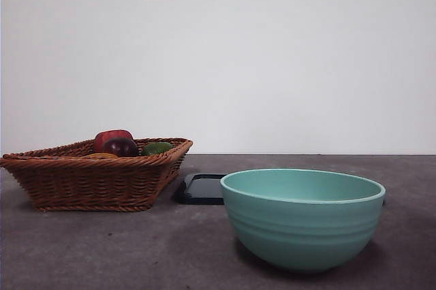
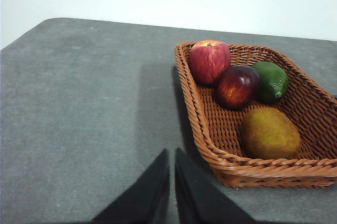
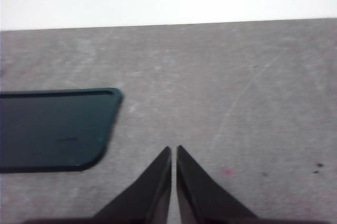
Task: Pick up the wifruite, put it on the bowl, pick up the plate, put it on desk
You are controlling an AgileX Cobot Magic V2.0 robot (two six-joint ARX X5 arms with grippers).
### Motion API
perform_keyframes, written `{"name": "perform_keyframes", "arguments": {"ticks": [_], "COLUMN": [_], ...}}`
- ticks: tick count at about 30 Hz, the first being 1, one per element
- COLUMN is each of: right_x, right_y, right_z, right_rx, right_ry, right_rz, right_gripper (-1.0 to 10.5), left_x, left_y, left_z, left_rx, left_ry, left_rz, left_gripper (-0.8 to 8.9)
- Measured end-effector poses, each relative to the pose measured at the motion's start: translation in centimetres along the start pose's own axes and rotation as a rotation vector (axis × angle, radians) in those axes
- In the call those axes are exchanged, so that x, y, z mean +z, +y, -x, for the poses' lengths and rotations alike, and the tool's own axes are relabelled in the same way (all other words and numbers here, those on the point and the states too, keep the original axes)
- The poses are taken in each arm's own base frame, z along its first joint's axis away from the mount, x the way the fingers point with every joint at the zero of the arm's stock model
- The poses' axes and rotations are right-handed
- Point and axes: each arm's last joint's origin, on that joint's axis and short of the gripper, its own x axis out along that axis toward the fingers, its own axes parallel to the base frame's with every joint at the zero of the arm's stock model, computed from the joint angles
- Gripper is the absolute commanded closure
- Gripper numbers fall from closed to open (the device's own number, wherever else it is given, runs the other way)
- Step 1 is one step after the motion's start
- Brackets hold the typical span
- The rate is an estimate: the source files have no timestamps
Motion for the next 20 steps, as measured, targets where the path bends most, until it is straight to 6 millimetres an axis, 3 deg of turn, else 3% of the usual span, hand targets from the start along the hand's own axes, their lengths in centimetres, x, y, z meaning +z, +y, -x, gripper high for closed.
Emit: {"name": "perform_keyframes", "arguments": {"ticks": [5,8,13,20], "right_x": [0.2,1.7,5.1,8.3], "right_y": [0.0,0.3,0.7,1.2], "right_z": [0.1,0.6,1.8,2.1], "right_rx": [0.003,0.012,-0.01,0.0], "right_ry": [-0.002,-0.046,-0.136,-0.086], "right_rz": [-0.086,-0.131,-0.174,-0.214], "right_gripper": [9.4,9.4,9.4,9.4], "left_x": [0.1,0.6,3.2,6.3], "left_y": [0.0,-0.1,-0.3,-0.6], "left_z": [0.0,0.2,1.2,2.7], "left_rx": [0.0,0.0,0.006,-0.005], "left_ry": [0.0,-0.004,-0.095,-0.174], "left_rz": [0.004,0.02,0.072,0.13], "left_gripper": [7.98,7.98,7.98,7.98]}}
